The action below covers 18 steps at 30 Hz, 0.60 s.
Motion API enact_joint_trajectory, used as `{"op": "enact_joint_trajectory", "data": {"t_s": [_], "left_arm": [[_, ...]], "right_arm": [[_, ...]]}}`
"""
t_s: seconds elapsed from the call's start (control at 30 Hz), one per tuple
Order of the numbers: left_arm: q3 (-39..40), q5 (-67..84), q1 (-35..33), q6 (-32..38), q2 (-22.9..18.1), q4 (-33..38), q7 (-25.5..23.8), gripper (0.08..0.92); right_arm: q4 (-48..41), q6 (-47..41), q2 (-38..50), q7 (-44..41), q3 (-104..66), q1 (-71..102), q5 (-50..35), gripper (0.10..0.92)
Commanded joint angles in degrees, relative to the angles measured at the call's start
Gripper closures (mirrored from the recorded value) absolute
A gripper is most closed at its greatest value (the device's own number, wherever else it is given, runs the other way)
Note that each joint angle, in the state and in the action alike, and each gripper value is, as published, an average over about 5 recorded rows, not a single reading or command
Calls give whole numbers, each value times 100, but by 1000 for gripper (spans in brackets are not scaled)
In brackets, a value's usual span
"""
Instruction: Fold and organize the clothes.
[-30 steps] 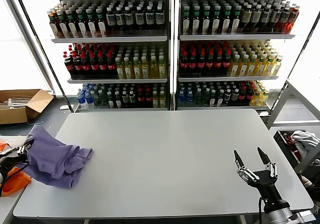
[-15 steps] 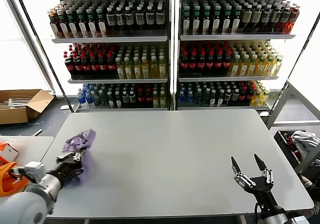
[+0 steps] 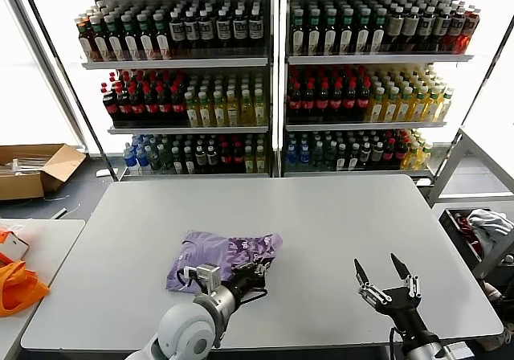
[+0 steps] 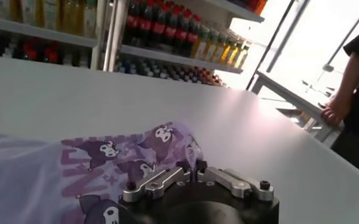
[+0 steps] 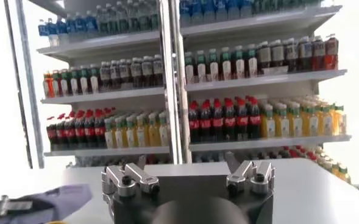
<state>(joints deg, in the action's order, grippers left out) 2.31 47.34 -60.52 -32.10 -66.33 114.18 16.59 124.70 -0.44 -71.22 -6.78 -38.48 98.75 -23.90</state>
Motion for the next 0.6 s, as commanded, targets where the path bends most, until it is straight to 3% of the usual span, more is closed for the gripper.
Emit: {"op": "enact_joint_trajectory", "data": {"t_s": [0.03,0.2,0.4,0.6], "left_arm": [[691,755,1055,70,-581,-379,485,839],[-68,1346,890,140,-340,255,467,705],[-1001,1544,345,276,364,999,340,532],[-1927,1528,-353,305,835,1400,230,358]], "right_arm": [[-42,-1347,119,690,1129,-692,-38,203],[-378,-1934,102,1162,1760,-1508,-753,203],[-1082,-2362,12,1672,2693,-2615,-1460,203],[-1762,-2651,-339,2053,3497,-3146,-1671,203]]}}
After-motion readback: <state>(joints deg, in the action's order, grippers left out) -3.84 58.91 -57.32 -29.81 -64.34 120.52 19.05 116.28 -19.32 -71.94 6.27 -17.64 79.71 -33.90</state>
